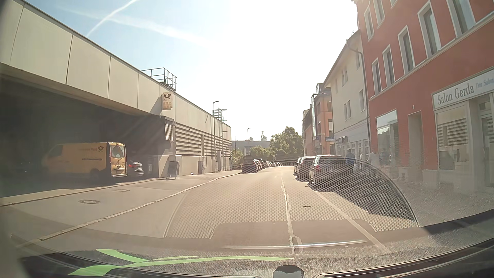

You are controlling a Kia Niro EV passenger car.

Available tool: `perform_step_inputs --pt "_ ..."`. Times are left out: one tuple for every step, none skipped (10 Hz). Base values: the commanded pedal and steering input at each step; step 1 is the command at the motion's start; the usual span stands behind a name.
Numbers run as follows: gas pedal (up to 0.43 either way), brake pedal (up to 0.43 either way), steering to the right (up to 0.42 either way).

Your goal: Follow the waypoints while adhering to traffic rules and regulations

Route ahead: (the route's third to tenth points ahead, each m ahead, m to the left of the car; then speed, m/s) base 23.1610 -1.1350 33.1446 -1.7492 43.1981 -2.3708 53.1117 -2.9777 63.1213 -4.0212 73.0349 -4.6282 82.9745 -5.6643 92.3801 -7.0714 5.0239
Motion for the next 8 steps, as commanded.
perform_step_inputs --pt "0.067 0.0 -0.014" --pt "0.067 0.0 -0.011" --pt "0.067 0.0 -0.009" --pt "0.067 0.0 -0.007" --pt "0.067 0.0 -0.005" --pt "0.067 0.0 -0.002" --pt "0.067 0.0 0.0" --pt "0.067 0.0 0.001"
